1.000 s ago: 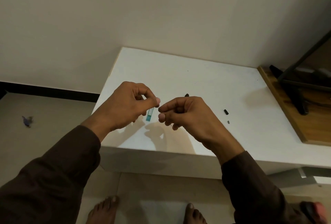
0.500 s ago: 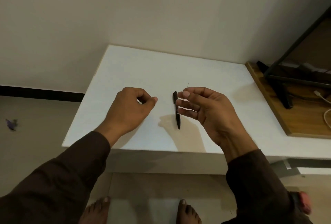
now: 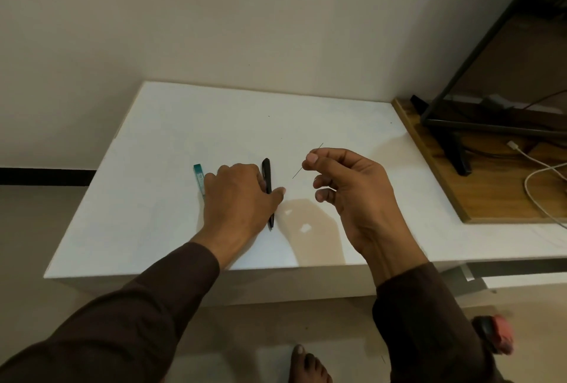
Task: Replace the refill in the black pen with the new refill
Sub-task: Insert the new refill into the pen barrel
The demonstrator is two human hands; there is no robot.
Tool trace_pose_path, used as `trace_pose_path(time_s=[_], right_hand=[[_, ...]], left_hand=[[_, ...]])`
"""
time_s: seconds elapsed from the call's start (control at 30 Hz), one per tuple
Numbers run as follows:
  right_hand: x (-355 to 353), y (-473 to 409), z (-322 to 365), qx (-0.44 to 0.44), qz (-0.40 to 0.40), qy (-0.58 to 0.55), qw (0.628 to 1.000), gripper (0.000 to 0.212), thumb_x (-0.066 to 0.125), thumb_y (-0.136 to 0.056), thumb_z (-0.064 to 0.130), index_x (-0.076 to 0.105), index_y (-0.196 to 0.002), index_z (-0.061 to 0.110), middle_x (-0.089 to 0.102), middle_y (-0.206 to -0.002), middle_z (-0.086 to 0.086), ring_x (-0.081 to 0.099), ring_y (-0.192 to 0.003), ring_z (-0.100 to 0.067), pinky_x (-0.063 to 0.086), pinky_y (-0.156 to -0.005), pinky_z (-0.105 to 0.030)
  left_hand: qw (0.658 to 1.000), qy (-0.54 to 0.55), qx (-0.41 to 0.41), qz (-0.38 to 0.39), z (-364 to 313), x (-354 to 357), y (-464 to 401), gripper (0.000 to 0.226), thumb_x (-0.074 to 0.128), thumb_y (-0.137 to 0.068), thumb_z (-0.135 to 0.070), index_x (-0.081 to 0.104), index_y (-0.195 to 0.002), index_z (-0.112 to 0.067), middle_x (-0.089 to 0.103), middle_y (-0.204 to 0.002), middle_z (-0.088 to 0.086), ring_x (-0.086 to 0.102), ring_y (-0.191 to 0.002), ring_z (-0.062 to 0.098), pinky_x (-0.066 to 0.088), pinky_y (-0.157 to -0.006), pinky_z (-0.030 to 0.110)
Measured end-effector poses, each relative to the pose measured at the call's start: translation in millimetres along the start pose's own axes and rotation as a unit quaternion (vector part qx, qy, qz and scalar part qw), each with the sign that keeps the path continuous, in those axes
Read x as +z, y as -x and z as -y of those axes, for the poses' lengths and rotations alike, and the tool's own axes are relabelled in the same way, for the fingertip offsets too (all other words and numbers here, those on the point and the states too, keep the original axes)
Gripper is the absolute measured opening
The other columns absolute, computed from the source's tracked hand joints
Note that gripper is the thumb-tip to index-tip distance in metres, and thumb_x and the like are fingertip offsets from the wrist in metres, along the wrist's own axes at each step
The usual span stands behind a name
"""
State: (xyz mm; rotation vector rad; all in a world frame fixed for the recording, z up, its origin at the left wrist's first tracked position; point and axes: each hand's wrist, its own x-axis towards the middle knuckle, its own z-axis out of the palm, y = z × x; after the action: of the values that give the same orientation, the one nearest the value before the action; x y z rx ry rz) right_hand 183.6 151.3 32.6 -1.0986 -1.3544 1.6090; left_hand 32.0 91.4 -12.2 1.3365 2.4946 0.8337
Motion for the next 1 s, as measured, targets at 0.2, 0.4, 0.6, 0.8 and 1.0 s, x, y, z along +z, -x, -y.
trace_pose_path(time_s=[0.2, 0.4, 0.6, 0.8, 1.0], right_hand=[[-0.6, -0.5, -1.6, -0.020, -0.010, -0.006, 1.000, 0.010, 0.082, -0.083, 0.009, 0.079, -0.092, 0.014, 0.081, -0.088, -0.011, 0.057, -0.061, -0.015, 0.048, -0.056, -0.030], [7.7, 1.9, -0.8, -0.035, -0.024, -0.011, 0.999, 0.020, 0.081, -0.085, 0.011, 0.074, -0.102, 0.016, 0.081, -0.087, -0.007, 0.059, -0.060, -0.012, 0.048, -0.060, -0.031], [20.7, 7.3, 2.4, -0.059, -0.034, -0.019, 0.997, 0.030, 0.081, -0.087, 0.013, 0.066, -0.112, 0.018, 0.082, -0.090, -0.007, 0.066, -0.068, -0.012, 0.052, -0.066, -0.032], [31.1, 9.8, 2.7, -0.085, -0.035, -0.034, 0.995, 0.029, 0.078, -0.089, 0.008, 0.066, -0.114, 0.013, 0.081, -0.088, -0.007, 0.075, -0.077, -0.018, 0.060, -0.069, -0.032], [43.7, 14.1, 7.3, -0.123, -0.048, -0.068, 0.989, 0.025, 0.073, -0.093, 0.003, 0.062, -0.114, 0.011, 0.078, -0.088, -0.012, 0.080, -0.083, -0.028, 0.066, -0.072, -0.038]], left_hand=[[0.999, 0.041, -0.034, -0.003, -1.7, -1.6, -1.3, 0.032, 0.072, -0.087, -0.035, 0.071, -0.065, -0.011, 0.073, -0.066, 0.003, 0.068, -0.075, 0.027, 0.040, -0.085, 0.038], [0.981, 0.190, -0.031, 0.012, 13.7, -29.4, -3.1, 0.023, 0.078, -0.085, -0.032, 0.073, -0.070, -0.016, 0.072, -0.065, -0.005, 0.064, -0.055, 0.003, 0.044, -0.052, 0.016], [0.944, 0.309, -0.004, 0.113, 33.2, -58.6, 0.8, 0.009, 0.080, -0.086, -0.028, 0.080, -0.082, -0.019, 0.082, -0.078, -0.005, 0.074, -0.065, 0.003, 0.053, -0.055, 0.011], [0.912, 0.385, -0.013, 0.141, 49.4, -79.2, 5.1, 0.019, 0.080, -0.085, -0.007, 0.080, -0.103, -0.014, 0.082, -0.089, 0.010, 0.080, -0.076, 0.025, 0.066, -0.071, 0.031], [0.899, 0.406, 0.005, 0.162, 57.1, -92.4, 12.4, 0.019, 0.077, -0.086, -0.003, 0.084, -0.096, -0.018, 0.081, -0.090, 0.012, 0.080, -0.076, 0.026, 0.063, -0.063, 0.026]])
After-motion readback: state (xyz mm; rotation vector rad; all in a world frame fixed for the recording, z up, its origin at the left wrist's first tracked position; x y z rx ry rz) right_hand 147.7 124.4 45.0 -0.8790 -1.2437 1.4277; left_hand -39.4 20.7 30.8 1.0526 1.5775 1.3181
